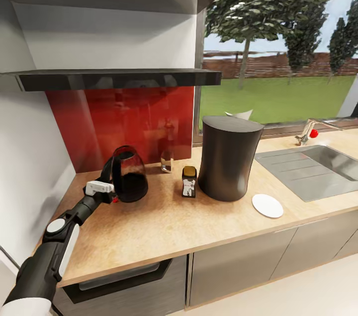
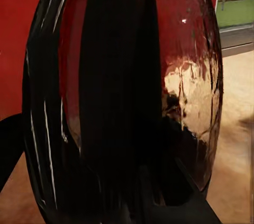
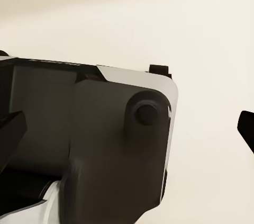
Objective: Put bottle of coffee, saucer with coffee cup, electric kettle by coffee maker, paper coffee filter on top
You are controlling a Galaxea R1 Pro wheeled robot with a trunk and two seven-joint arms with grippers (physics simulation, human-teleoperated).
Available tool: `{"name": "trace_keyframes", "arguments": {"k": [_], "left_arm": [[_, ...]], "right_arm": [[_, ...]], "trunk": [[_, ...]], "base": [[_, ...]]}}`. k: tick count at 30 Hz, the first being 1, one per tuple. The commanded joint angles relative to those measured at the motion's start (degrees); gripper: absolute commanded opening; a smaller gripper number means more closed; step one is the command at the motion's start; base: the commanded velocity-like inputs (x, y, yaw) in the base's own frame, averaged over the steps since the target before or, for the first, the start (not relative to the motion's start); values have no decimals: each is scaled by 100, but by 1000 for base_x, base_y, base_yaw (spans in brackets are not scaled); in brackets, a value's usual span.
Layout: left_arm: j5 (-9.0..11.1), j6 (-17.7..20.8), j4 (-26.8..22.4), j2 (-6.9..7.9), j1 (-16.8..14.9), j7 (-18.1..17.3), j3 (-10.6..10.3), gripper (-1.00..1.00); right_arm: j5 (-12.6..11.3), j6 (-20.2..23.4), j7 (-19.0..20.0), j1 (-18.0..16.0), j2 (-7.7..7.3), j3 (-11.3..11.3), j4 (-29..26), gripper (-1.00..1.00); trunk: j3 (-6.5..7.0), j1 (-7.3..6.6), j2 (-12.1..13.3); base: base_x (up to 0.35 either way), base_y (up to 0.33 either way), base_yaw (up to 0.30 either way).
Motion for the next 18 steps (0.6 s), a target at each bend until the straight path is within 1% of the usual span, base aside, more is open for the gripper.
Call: {"name": "trace_keyframes", "arguments": {"k": [1,5,18], "left_arm": [[-7,131,-101,-3,-6,-40,4,-100],[-3,270,-237,-3,4,-61,-23,-100],[-6,307,-240,-1,68,-95,-42,-100]], "right_arm": [[-57,-17,23,-5,-2,48,5,100],[-63,-18,23,-5,-2,48,-2,100],[-73,-19,23,-5,8,39,-12,100]], "trunk": [[-13,4,-13],[-13,4,-13],[-13,4,-13]], "base": [[0,0,0],[0,0,0],[0,0,0]]}}
